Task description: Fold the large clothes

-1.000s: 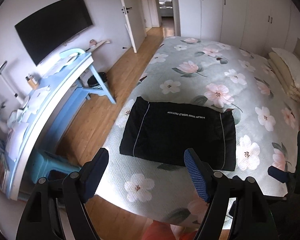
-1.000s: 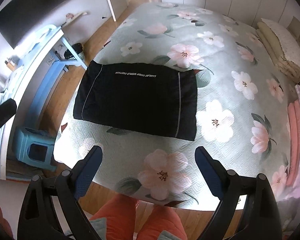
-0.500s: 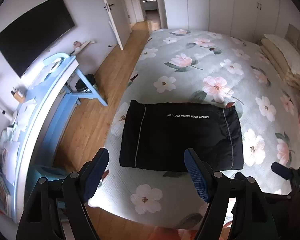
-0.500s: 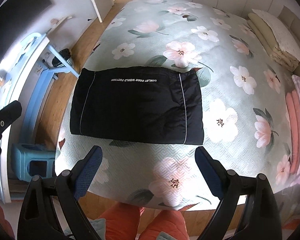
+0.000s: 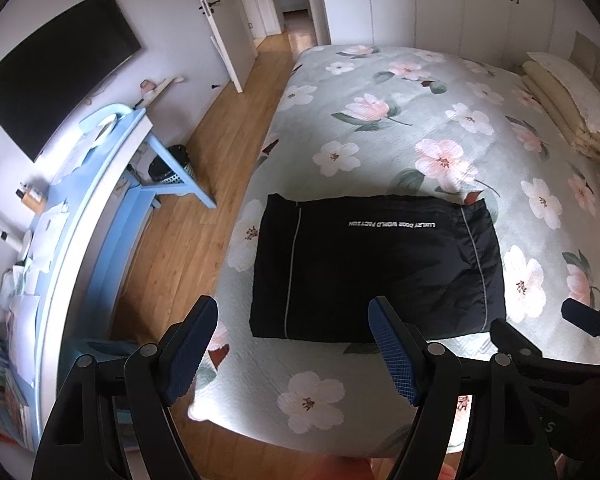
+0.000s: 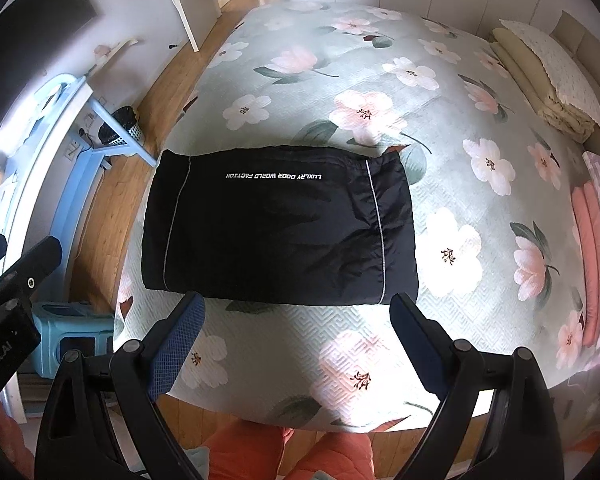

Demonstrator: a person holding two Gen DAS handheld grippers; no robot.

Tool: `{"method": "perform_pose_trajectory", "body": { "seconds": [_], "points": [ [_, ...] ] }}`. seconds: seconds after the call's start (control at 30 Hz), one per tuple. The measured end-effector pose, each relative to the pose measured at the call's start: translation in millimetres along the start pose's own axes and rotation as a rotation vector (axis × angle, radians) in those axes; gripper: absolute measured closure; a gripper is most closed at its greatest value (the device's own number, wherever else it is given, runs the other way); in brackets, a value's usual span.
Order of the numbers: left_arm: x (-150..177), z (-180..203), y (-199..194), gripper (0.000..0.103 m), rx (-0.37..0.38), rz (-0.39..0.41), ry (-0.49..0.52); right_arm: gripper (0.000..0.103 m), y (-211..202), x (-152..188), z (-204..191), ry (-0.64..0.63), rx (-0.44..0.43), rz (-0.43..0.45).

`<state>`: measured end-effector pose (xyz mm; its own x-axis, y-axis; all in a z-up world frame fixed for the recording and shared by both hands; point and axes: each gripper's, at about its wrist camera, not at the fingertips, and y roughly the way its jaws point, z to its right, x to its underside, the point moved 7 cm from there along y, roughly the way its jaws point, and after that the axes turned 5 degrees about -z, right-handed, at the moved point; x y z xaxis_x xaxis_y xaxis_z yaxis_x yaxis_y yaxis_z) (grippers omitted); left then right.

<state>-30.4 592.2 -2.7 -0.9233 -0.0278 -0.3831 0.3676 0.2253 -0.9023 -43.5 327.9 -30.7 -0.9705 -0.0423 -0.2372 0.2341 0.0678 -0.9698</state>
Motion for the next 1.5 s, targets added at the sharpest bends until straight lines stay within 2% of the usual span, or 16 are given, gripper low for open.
{"method": "perform_pose_trajectory", "body": {
  "seconds": [0.33, 1.5],
  "points": [
    [4, -15, 12, 0.024, -0.008, -0.025, -0.021, 0.009, 1, -1, -9, -0.012, 0.003, -0.002],
    [5, -13, 22, 0.024, -0.007, -0.033, 0.028, 0.009, 3, 18, -9, 0.025, 0.004, -0.025]
  ]
}}
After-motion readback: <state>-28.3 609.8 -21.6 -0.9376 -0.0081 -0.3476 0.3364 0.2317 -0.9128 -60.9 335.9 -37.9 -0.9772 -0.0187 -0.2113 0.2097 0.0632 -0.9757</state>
